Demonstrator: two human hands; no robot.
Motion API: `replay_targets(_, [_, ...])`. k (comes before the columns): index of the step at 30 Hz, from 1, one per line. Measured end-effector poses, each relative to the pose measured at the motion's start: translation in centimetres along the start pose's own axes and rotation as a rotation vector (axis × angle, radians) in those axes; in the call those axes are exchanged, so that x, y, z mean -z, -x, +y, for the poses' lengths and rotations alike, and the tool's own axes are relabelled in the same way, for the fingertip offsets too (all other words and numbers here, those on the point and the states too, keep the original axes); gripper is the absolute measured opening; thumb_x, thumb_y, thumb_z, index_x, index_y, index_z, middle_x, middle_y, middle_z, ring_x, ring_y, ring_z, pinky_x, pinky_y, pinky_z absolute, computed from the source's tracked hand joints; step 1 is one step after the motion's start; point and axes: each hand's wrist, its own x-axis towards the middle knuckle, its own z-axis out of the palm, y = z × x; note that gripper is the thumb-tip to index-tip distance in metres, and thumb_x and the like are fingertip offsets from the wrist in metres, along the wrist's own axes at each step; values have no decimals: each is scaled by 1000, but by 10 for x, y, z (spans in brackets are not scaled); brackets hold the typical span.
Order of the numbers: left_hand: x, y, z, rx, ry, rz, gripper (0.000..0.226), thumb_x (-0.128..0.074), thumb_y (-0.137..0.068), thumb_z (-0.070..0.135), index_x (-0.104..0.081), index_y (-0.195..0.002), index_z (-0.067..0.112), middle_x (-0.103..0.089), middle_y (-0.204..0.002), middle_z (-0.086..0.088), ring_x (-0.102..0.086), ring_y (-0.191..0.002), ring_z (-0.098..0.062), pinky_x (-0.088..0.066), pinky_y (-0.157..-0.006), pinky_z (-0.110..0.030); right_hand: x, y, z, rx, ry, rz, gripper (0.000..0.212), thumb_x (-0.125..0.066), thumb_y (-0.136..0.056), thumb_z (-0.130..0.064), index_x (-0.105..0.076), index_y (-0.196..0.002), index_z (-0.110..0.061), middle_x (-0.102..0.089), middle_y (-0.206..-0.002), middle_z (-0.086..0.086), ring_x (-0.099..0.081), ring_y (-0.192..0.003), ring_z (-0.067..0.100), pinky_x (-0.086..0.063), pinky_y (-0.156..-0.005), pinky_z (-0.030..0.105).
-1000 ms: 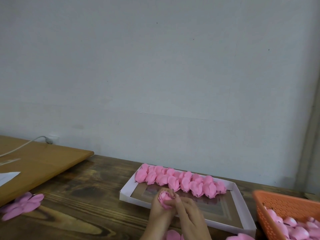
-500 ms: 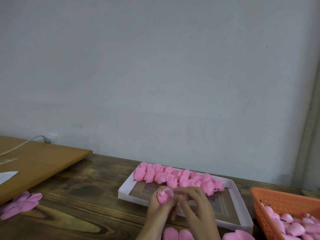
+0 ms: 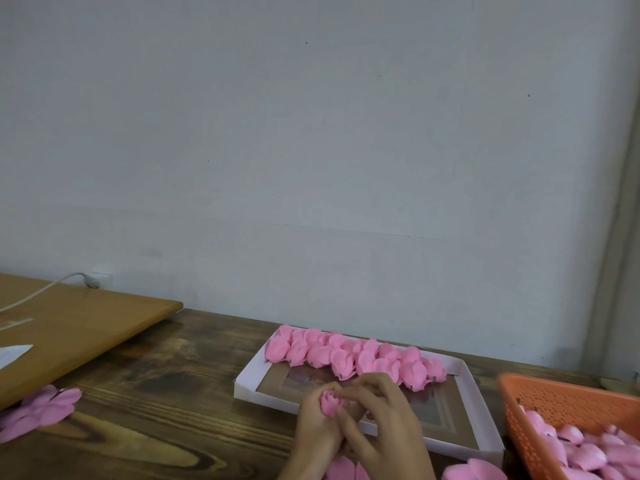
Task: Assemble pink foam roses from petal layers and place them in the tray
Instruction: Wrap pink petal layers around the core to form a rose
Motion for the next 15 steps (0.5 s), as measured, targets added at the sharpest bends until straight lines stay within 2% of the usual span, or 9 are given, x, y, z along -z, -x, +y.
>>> replay_targets(2, [0, 0, 6, -60, 98, -36, 40, -66, -93, -10, -69, -85, 29, -69, -77, 5, -66, -66, -4, -50, -56, -14, 1, -1, 0, 5, 19, -3, 19, -77, -80, -31, -79, -96, -41, -61, -106, -14, -63, -90, 4, -57, -72, 26])
replay_targets(4, [-2, 0, 12, -119, 200, -85, 32, -79, -79, -5, -75, -62, 22, -67, -62, 5, -65, -60, -3, -49, -55, -15, 2, -1, -2, 10, 31, -10, 18, -78, -80, -31, -79, -96, -39, -61, -105, -13, -64, -90, 4, -58, -71, 26])
replay_targets(5, [-2, 1, 13, -129, 231, -100, 31, -80, -76, -5, -75, -59, 20, -67, -59, 4, -66, -59, -2, -49, -55, -15, 2, -1, -3, 12, 31, -16, 18, -77, -80, -31, -79, -96, -39, -62, -105, -13, -64, -90, 5, -59, -70, 27])
replay_targets(8, [-2, -2, 10, -141, 278, -126, 40, -76, -79, -12, -74, -56, 20, -66, -57, 6, -65, -59, -1, -49, -55, -15, 3, -1, -5, 22, 44, -18, 17, -77, -80, -31, -79, -95, -37, -63, -105, -11, -65, -88, 7, -59, -67, 28])
replay_targets(12, [-3, -5, 7, -123, 276, -149, 52, -72, -86, -13, -64, -48, 21, -58, -55, 9, -59, -55, -2, -47, -54, -16, 5, -1, -6, 59, 85, -59, 19, -81, -77, -29, -78, -94, -38, -65, -103, -10, -66, -83, 8, -57, -59, 24])
replay_targets(15, [-2, -4, 10, -104, 306, -162, 53, -62, -91, -21, -68, -52, 15, -66, -60, 0, -67, -61, -8, -52, -57, -19, 4, 0, -5, 75, 106, -76, 21, -79, -79, -31, -76, -99, -39, -65, -106, -10, -66, -82, 9, -56, -54, 23])
